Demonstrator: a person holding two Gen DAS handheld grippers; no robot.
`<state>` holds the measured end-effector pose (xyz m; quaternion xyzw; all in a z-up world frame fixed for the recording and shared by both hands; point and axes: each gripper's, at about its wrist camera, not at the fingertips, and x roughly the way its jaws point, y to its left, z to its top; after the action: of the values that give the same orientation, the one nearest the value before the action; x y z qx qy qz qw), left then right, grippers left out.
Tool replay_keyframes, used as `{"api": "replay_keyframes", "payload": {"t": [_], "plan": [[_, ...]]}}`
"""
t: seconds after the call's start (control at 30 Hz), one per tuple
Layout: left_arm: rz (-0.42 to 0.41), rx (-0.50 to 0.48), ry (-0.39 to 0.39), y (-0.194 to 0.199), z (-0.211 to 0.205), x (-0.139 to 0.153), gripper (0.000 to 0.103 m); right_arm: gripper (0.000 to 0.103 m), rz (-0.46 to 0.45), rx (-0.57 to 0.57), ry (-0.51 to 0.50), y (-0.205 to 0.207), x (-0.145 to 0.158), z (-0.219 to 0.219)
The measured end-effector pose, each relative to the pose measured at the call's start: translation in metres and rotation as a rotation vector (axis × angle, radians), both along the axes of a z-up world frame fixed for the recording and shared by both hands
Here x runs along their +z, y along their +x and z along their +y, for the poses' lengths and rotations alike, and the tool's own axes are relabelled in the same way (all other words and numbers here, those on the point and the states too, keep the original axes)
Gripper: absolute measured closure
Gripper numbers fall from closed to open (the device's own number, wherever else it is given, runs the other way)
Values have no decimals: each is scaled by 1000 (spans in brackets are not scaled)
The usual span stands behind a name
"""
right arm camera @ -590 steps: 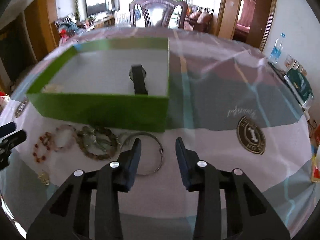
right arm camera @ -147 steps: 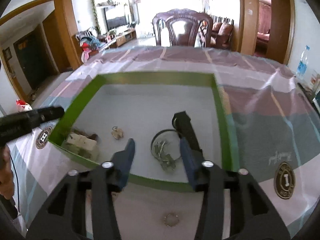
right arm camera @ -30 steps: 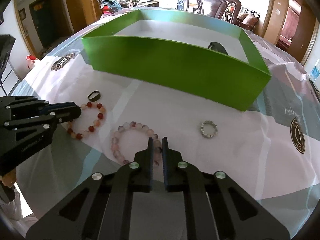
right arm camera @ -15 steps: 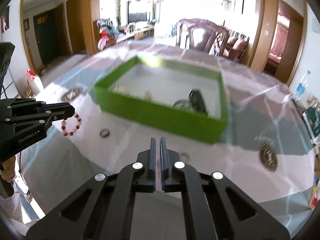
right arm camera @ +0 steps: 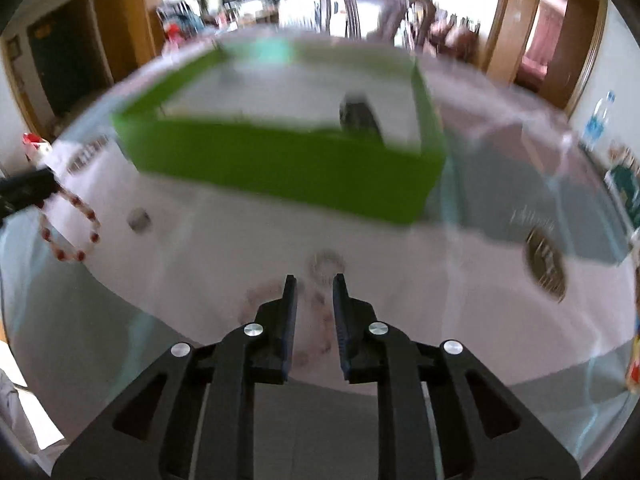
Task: Organize jewelry
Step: 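Carry both bracelets into the green box and open both grippers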
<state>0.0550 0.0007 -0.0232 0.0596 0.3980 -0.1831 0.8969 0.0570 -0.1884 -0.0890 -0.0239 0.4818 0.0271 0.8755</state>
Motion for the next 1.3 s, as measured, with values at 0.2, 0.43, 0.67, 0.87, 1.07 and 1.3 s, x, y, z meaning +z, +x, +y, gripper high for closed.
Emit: {"api": "replay_keyframes", "payload": {"t": [0.2,0.43,0.67,0.87,1.07,1.3], "plan": [[28,-9,6,3,-5,-13,94,81,2,0,23,-5,-4,-2],[33,-9,10,4,-7,-15,94,95,-35,27,60,-8,8,4],[-15,-5,10,8,-6,4,94,95,-181,52,36,-17,64,12],[-109,-7,-17,24,-10,39,94,95,-341,54,18,-11,116,11],[-145,-20,-68,60,-25,65,94,95,-396,41,34,22,140,6],[-76,10,-82,125,-47,48,94,95,-363,35,146,76,111,-2]]}}
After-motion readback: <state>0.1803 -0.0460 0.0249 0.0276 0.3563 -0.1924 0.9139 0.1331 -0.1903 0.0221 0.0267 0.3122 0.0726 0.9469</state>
